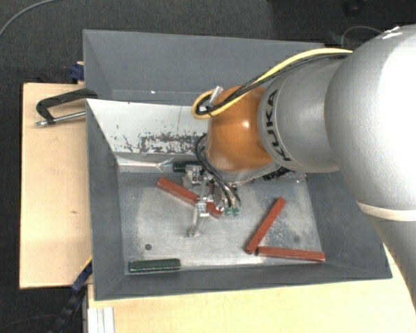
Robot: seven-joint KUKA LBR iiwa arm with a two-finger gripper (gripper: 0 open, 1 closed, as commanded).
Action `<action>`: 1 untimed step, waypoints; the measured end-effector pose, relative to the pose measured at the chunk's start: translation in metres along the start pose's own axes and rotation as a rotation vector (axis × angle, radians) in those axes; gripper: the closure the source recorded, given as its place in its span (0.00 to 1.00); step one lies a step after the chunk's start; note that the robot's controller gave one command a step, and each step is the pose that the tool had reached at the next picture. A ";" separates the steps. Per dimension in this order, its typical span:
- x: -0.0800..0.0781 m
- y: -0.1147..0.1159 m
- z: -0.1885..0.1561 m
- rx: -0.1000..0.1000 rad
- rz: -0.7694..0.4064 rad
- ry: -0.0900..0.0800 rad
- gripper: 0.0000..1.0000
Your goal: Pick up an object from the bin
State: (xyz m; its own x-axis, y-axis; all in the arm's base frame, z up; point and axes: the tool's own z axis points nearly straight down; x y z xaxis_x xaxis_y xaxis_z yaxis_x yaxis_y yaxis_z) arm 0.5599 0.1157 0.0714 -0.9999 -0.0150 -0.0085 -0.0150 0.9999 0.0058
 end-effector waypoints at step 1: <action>0.001 -0.005 0.001 0.003 0.006 0.004 1.00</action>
Offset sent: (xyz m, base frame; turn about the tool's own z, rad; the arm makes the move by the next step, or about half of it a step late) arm 0.0000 0.0000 0.0000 0.0000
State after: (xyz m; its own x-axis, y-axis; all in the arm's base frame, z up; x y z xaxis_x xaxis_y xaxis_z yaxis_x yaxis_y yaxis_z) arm 0.5585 0.1112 0.0707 -1.0000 -0.0087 -0.0040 -0.0087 1.0000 0.0025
